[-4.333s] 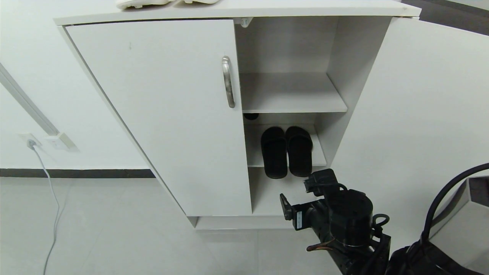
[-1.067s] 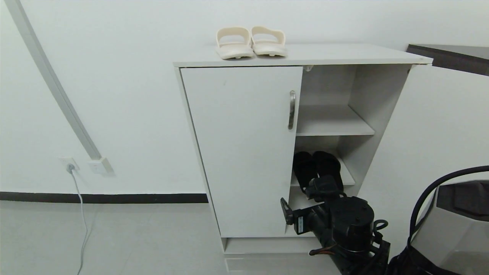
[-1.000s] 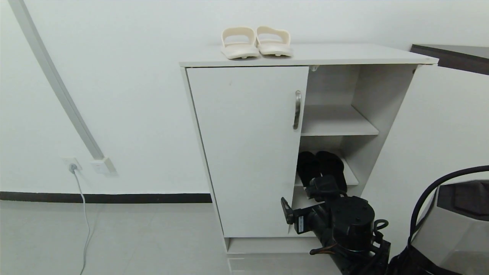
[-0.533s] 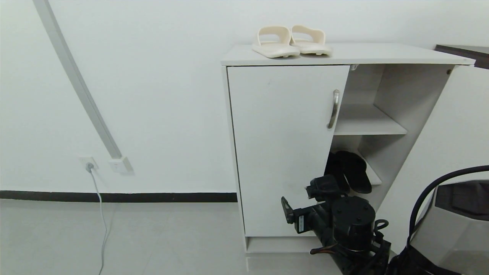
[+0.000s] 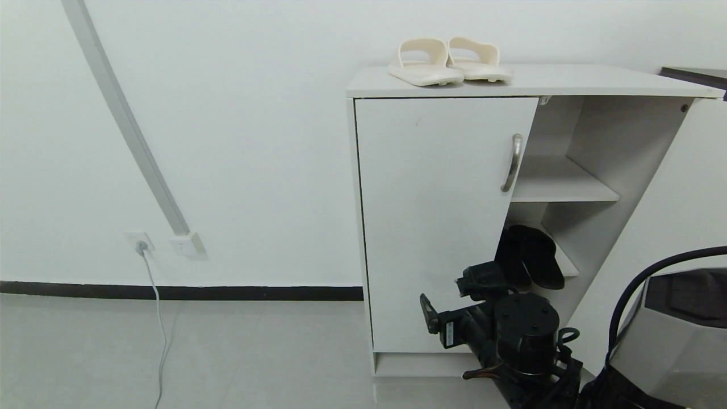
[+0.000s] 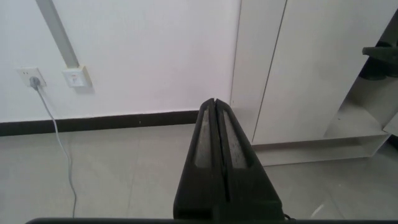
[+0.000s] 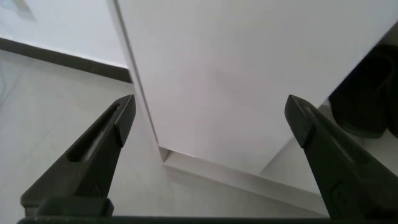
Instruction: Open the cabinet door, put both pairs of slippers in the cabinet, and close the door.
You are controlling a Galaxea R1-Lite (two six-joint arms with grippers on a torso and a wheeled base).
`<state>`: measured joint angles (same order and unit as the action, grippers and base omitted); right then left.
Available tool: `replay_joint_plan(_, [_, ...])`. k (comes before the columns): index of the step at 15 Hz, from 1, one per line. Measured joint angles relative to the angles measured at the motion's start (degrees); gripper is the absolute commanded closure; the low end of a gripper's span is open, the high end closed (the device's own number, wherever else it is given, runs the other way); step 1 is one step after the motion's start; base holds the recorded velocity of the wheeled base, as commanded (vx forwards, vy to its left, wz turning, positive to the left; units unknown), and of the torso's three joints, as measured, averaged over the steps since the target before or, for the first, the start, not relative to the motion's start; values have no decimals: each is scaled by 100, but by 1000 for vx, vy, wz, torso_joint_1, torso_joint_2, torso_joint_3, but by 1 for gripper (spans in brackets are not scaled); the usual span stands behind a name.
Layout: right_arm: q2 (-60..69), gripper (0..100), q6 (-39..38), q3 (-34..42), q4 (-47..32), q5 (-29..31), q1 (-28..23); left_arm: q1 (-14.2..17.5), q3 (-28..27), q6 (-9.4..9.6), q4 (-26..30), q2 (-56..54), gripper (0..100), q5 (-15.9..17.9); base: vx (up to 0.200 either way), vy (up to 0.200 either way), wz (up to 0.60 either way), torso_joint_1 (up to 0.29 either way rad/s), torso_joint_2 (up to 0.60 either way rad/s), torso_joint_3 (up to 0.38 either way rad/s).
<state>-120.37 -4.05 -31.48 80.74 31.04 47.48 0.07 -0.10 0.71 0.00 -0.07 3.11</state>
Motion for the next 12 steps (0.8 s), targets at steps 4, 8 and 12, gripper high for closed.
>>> replay_joint_plan(4, [0,0,0,0,4,0,6,0,0,-2,0,0,100,-2,0,0,0,0,0,0])
replay_joint_plan(8, [0,0,2,-20,6,0,11,4,2,-9,0,0,100,-18,0,0,0,0,0,0])
replay_joint_plan(12, [0,0,0,-11,2,0,11,2,0,-33,0,0,100,-29,0,0,0,0,0,0])
